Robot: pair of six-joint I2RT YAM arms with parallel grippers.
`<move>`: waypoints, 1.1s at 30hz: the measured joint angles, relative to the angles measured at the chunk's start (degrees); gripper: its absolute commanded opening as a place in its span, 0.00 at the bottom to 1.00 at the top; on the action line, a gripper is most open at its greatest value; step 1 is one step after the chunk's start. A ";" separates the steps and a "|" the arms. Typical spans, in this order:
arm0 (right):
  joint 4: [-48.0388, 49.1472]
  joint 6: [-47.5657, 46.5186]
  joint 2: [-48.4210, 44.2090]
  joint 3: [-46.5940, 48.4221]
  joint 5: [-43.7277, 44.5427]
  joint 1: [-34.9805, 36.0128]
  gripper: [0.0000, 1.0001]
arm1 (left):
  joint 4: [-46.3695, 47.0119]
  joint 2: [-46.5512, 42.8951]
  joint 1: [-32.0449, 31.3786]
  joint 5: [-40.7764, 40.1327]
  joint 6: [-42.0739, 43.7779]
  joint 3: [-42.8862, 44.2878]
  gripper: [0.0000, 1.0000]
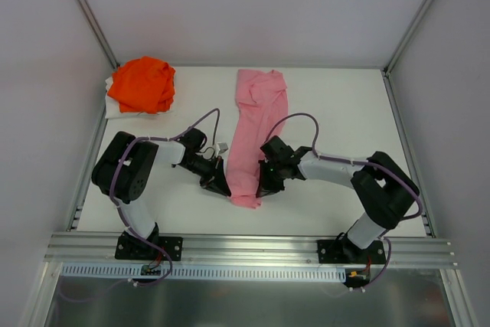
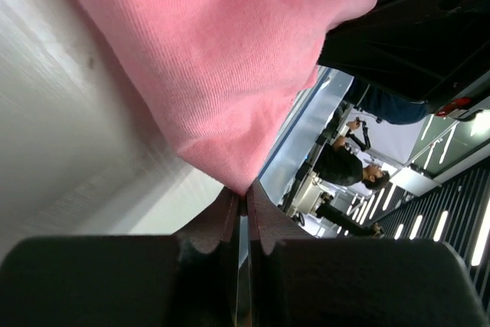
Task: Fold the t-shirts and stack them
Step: Grab the bottom of the folded rectangular tshirt with both arms, then fold the folded rectangular tshirt in 1/3 of the way
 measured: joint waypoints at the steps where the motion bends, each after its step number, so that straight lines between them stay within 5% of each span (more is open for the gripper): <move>1: -0.90 -0.13 -0.72 0.00 0.00 0.02 0.01 | -0.50 -0.28 -0.22 0.00 0.00 0.00 0.00; 15: -14.08 -1.46 -18.82 -0.02 -0.02 0.24 0.01 | -8.41 -12.07 -0.81 0.11 0.22 -0.74 0.00; 33: -22.95 -6.64 -24.30 0.00 -3.56 0.50 0.01 | -11.08 -21.99 -2.62 -0.28 -4.61 -2.84 0.00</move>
